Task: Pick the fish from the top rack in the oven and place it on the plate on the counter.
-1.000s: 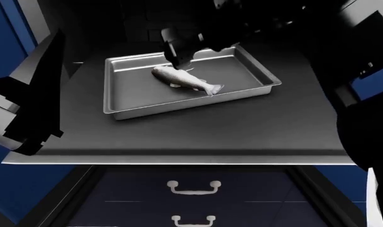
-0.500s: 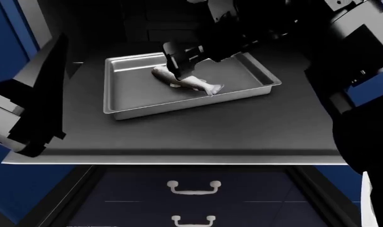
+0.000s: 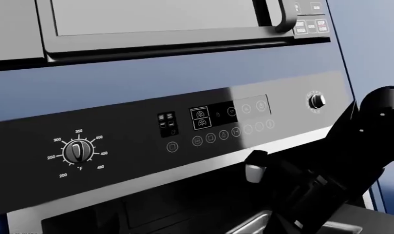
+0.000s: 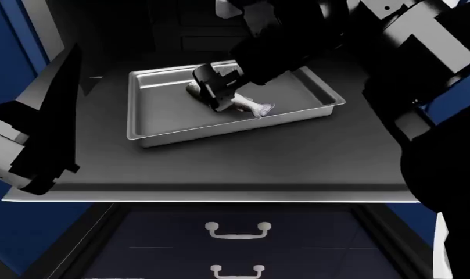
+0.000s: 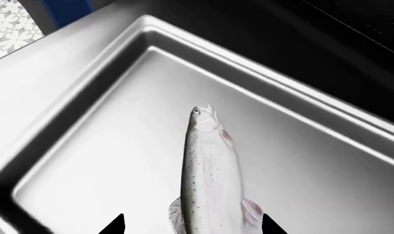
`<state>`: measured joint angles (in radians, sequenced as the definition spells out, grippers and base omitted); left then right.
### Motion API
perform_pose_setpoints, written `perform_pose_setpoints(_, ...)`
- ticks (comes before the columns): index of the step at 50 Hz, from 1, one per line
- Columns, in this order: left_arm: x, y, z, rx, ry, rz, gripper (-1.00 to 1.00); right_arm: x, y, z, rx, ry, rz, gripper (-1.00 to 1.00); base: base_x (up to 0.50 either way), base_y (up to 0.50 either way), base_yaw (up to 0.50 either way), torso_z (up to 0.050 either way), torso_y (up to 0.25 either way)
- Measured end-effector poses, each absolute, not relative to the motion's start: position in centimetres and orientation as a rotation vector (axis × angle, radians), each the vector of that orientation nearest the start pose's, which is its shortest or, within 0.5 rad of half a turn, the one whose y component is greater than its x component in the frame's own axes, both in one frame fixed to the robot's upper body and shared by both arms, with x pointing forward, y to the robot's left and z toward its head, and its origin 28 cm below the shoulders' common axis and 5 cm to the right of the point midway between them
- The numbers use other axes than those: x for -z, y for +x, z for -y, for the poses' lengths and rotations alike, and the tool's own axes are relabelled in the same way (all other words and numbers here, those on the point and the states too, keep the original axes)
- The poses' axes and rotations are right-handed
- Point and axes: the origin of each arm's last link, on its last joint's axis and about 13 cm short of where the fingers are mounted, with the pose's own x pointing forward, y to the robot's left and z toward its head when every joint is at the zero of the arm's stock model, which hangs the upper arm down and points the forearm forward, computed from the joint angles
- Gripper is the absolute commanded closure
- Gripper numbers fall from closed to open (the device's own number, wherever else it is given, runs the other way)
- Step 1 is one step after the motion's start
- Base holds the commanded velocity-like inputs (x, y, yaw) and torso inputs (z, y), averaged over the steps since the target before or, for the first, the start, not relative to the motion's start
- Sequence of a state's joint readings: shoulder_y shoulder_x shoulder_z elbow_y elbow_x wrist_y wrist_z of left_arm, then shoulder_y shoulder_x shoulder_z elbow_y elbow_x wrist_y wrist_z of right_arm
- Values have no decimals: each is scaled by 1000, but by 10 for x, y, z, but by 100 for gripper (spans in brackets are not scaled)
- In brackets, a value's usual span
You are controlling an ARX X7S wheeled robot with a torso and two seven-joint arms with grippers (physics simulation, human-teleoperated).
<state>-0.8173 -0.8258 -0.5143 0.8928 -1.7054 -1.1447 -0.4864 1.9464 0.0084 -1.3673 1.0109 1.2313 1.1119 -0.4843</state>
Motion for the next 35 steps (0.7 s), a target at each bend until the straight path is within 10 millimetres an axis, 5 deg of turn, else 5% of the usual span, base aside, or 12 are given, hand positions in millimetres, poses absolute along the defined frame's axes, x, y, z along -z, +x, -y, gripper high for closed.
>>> perform_pose_setpoints(35, -304, 143, -286, 358, 133, 446, -100, -379, 370, 41, -869, -390, -768, -100, 0, 0, 0, 0, 0)
